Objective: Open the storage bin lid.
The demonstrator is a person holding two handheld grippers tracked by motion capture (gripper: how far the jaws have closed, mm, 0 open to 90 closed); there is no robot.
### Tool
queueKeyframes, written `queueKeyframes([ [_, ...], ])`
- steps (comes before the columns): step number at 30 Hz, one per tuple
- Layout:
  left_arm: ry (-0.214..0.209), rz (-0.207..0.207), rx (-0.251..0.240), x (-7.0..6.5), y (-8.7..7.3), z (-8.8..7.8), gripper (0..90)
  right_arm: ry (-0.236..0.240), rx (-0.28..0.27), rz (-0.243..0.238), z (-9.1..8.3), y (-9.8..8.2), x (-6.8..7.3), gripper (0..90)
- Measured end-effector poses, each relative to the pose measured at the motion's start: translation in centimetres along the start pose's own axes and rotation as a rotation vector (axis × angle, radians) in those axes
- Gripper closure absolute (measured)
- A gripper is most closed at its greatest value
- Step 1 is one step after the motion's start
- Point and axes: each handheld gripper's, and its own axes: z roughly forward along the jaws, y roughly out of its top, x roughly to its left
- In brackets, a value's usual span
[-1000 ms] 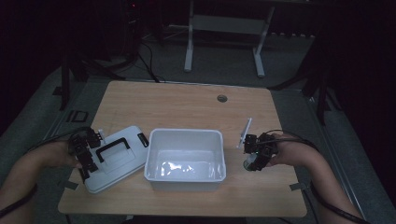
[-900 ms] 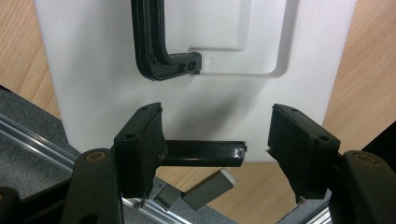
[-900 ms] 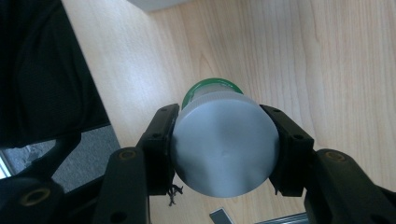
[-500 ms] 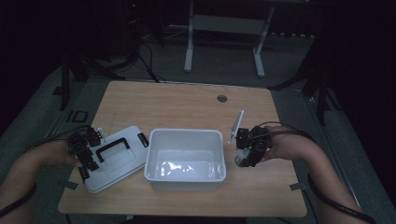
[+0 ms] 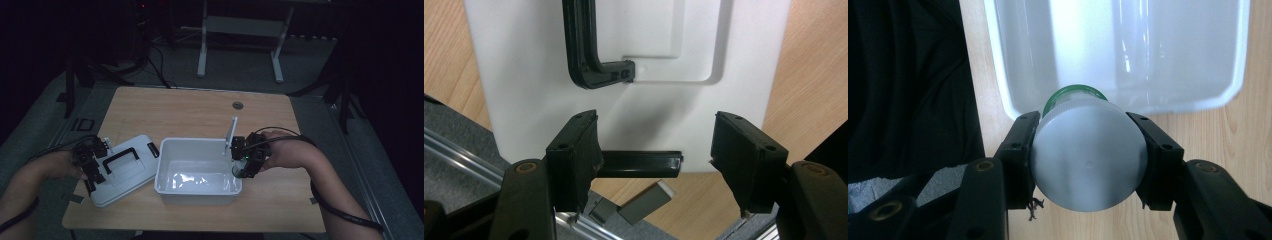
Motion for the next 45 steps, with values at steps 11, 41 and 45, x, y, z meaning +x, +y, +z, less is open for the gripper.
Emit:
queueKeyframes([
  [11, -0.008, 0.005, 0.004, 0.0, -0.2, 0.5, 35.4, 0.041, 0.022, -0.043, 3.0, 2.6, -0.1, 50.0],
  [41, -0.027, -0.003, -0.002, 0.2, -0.6, 0.9, 35.4, 0.071, 0.136, -0.051, 11.8, 4.8, -1.0, 50.1],
  [45, -0.027, 0.002, 0.000, 0.1, -0.6, 1.0, 35.4, 0.059, 0.163, -0.054, 12.6, 5.3, -1.0, 50.0],
])
